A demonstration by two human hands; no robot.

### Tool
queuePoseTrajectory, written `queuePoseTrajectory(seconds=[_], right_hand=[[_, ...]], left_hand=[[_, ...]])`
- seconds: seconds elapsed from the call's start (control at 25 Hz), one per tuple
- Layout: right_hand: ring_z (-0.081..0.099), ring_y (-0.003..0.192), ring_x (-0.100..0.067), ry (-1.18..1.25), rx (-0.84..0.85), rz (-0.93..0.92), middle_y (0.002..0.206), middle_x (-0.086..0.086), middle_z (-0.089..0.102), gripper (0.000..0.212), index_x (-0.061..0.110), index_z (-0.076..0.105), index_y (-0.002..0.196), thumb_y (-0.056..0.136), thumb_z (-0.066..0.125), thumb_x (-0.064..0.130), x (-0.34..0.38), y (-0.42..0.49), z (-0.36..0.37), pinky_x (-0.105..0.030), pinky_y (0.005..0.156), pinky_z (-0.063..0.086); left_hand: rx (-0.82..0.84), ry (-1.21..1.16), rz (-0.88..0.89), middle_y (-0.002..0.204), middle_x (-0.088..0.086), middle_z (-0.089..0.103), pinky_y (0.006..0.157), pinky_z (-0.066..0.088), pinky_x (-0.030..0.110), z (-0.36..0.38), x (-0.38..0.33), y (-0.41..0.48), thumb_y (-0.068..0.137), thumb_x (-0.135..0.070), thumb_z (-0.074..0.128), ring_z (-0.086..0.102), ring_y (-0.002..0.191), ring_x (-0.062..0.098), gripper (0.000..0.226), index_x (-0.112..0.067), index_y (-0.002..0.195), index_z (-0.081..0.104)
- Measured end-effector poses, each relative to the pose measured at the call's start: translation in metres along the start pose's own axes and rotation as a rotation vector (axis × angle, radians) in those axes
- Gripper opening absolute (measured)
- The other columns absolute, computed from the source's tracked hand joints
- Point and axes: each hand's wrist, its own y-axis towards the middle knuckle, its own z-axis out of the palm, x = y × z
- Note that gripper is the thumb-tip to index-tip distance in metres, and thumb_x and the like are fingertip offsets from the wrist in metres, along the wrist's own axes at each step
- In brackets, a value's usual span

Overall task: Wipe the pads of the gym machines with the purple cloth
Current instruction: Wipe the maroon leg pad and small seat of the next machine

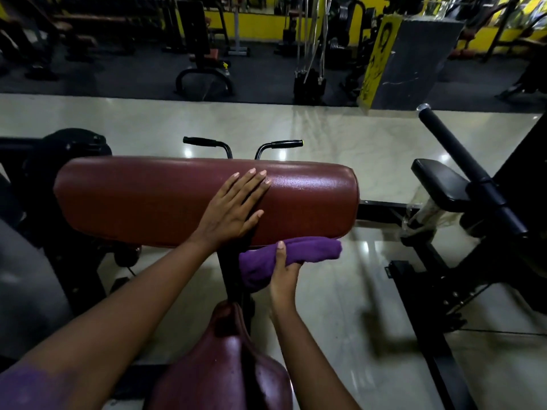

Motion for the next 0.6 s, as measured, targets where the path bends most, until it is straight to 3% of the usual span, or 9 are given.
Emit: queuePoseTrajectory(seconds=[0.08,0.16,0.24,0.28,0.36,0.44,0.52,0.6], right_hand=[[0.047,0.125,-0.014,-0.078,0.157,-0.053,0.136,-0.002,0.048,0.043,0.020,0.038,0.132,0.093,0.052,0.033,0.000,-0.027,-0.013,-0.024,0.107,0.035],[0.050,0.121,-0.011,-0.181,0.278,-0.081,0.134,0.000,0.052,0.047,0.017,0.046,0.128,0.090,0.054,0.044,-0.006,-0.044,-0.027,-0.023,0.106,0.036],[0.056,0.110,-0.002,-0.254,0.450,-0.083,0.123,0.003,0.058,0.032,0.020,0.050,0.121,0.096,0.045,0.038,0.004,-0.056,-0.038,-0.016,0.097,0.040],[0.056,0.102,0.004,-0.302,0.549,-0.109,0.115,0.007,0.059,0.025,0.022,0.050,0.117,0.099,0.037,0.034,0.013,-0.061,-0.043,-0.011,0.092,0.041],[0.054,0.103,0.001,-0.444,0.709,-0.155,0.113,0.006,0.057,0.037,0.022,0.053,0.118,0.100,0.023,0.037,0.032,-0.062,-0.051,-0.017,0.099,0.038],[0.048,0.115,-0.012,-0.672,0.868,-0.192,0.124,-0.001,0.054,0.043,0.031,0.053,0.113,0.097,0.018,0.049,0.051,-0.054,-0.058,-0.032,0.110,0.031],[0.044,0.126,-0.020,-1.023,1.050,-0.321,0.137,-0.006,0.049,0.047,0.030,0.051,0.125,0.096,0.022,0.053,0.074,-0.035,-0.059,-0.037,0.110,0.030],[0.041,0.130,-0.025,-1.457,1.116,-0.696,0.144,-0.007,0.044,0.048,0.025,0.044,0.137,0.097,0.035,0.048,0.104,-0.002,-0.058,-0.036,0.105,0.034]], left_hand=[[-0.006,-0.224,-0.104,0.148,0.014,0.037,0.118,0.009,0.035,-0.012,-0.016,-0.026,0.095,-0.030,0.037,0.022,0.142,0.020,0.053,-0.006,0.142,0.033],[0.021,-0.559,-0.335,0.150,0.009,0.032,0.118,0.005,0.027,-0.024,-0.054,-0.068,0.094,-0.032,0.037,0.015,0.143,0.010,0.056,-0.005,0.143,0.033],[0.076,-1.008,-0.697,0.150,-0.001,0.027,0.118,0.008,0.023,-0.034,-0.100,-0.095,0.092,-0.043,0.039,0.016,0.141,0.002,0.061,-0.011,0.144,0.031],[0.083,-1.261,-0.900,0.150,-0.002,0.029,0.119,0.011,0.027,-0.041,-0.122,-0.097,0.091,-0.049,0.042,0.023,0.140,0.006,0.064,-0.012,0.143,0.033],[-0.060,-1.639,-1.329,0.142,0.008,0.046,0.118,0.023,0.039,-0.044,-0.154,-0.095,0.092,-0.046,0.047,0.044,0.130,0.019,0.059,-0.009,0.138,0.043],[-0.124,-1.713,-1.681,0.135,0.009,0.052,0.111,0.033,0.043,-0.041,-0.173,-0.092,0.092,-0.044,0.045,0.051,0.123,0.024,0.055,-0.011,0.136,0.046],[-0.138,-1.678,-1.853,0.133,0.001,0.053,0.104,0.040,0.046,-0.037,-0.188,-0.085,0.081,-0.068,0.048,0.052,0.122,0.024,0.072,-0.021,0.135,0.046],[-0.430,-1.678,-1.991,0.136,0.003,0.052,0.105,0.039,0.042,-0.028,-0.198,-0.069,0.080,-0.073,0.045,0.051,0.123,0.024,0.075,-0.022,0.135,0.047]])
